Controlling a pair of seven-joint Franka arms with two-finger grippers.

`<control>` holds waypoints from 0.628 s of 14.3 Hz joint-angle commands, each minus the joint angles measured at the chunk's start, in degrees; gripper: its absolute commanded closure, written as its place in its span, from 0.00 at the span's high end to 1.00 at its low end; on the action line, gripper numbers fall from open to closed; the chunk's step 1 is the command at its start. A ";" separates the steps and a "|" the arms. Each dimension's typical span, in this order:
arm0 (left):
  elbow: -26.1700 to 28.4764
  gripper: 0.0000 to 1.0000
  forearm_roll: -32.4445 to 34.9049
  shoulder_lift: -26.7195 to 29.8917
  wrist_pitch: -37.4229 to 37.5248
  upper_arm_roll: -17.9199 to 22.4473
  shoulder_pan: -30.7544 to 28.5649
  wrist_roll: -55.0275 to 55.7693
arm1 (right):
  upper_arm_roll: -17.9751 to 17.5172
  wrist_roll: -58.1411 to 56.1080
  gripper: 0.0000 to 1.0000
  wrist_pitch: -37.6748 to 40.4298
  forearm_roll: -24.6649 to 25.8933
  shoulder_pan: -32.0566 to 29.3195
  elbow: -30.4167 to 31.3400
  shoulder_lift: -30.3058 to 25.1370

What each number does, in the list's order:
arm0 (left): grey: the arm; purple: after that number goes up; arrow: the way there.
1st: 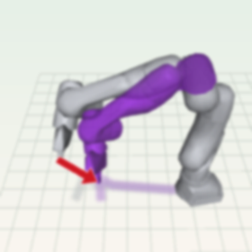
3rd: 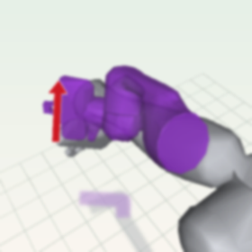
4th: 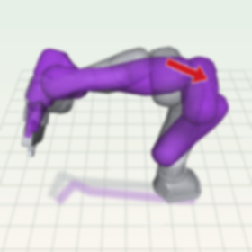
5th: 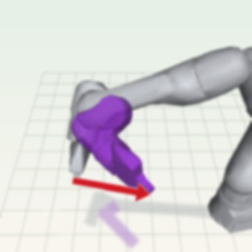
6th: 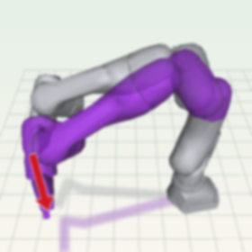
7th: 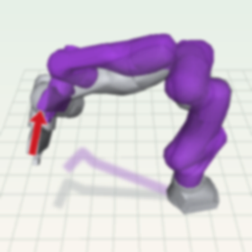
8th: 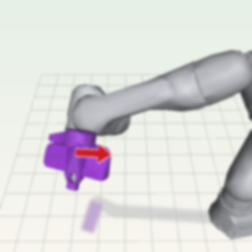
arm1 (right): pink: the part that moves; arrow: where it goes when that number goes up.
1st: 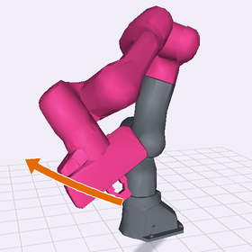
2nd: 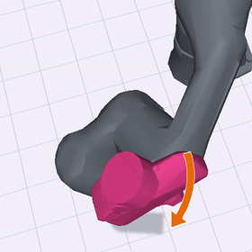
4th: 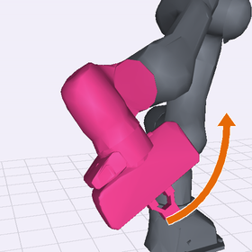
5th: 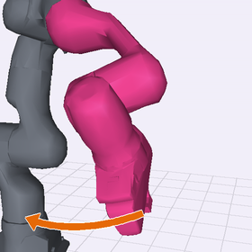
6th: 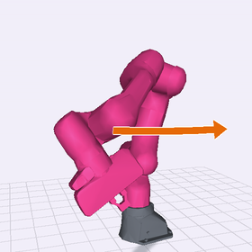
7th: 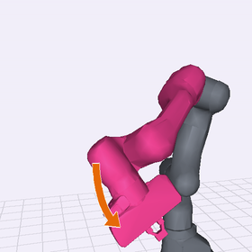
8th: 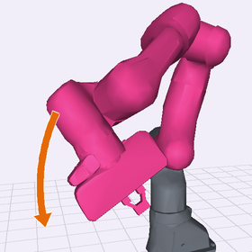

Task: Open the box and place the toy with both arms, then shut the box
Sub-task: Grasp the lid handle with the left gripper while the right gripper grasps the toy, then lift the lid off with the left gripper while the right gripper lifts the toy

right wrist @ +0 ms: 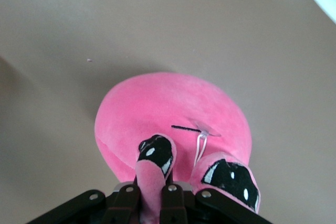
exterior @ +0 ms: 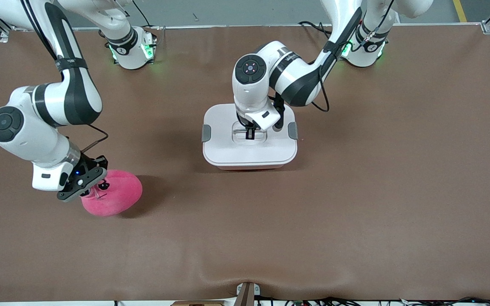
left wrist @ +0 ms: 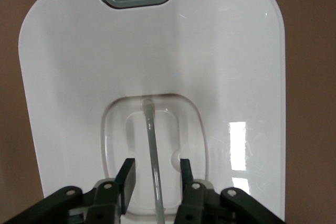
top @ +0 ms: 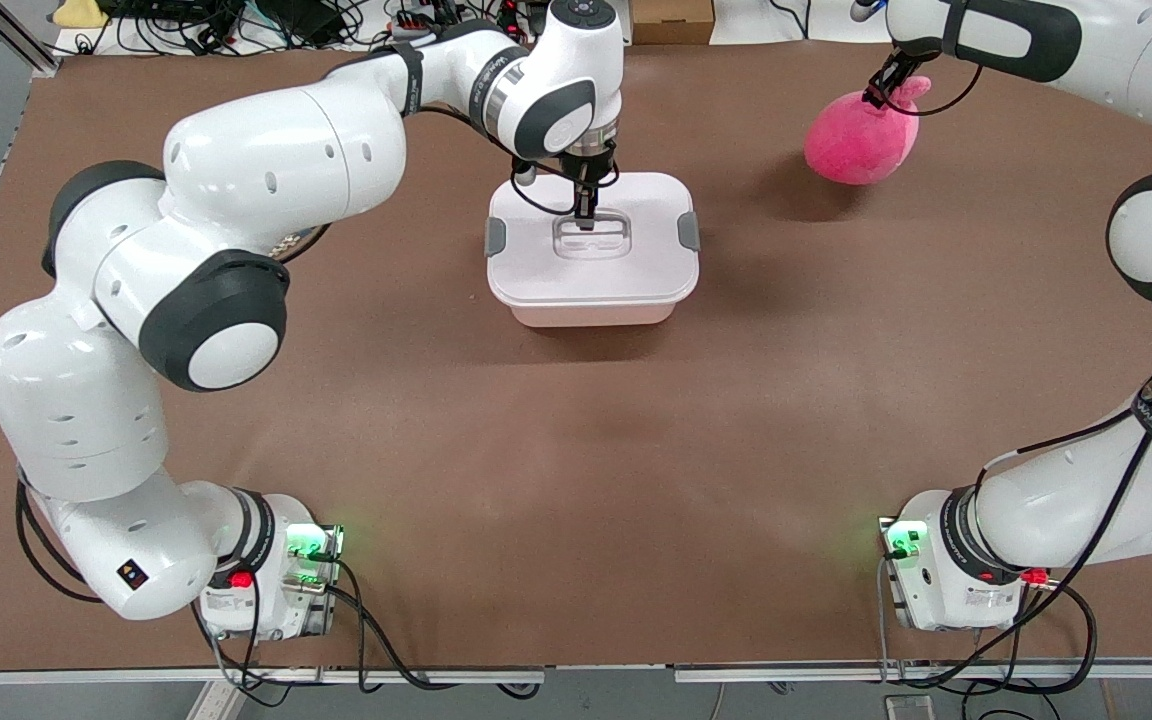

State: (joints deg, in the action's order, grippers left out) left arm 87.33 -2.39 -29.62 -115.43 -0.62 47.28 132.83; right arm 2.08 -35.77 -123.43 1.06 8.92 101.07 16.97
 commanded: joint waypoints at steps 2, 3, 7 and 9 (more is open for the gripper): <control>1.00 0.43 0.81 0.44 -0.50 -0.08 0.36 0.67 | 0.29 -4.30 0.00 0.64 2.80 2.59 -0.43 -2.20; 1.00 0.35 0.81 0.35 -0.68 -0.08 0.45 0.67 | 0.29 -6.66 0.00 0.64 2.80 2.94 -0.52 -2.73; 1.09 0.18 0.72 0.52 -0.50 -0.17 0.45 1.11 | 0.20 -18.61 0.00 0.64 3.51 3.30 -2.53 -3.97; 1.09 0.08 0.72 0.61 -0.24 -0.96 0.45 1.20 | 0.29 -24.23 0.00 0.64 3.51 3.21 -2.98 -3.97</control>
State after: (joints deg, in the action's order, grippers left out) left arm 87.74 -2.39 -29.69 -115.47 -0.86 47.46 132.83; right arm 2.10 -54.94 -123.39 3.47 11.98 98.70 13.67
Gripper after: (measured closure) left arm 0.841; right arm 0.872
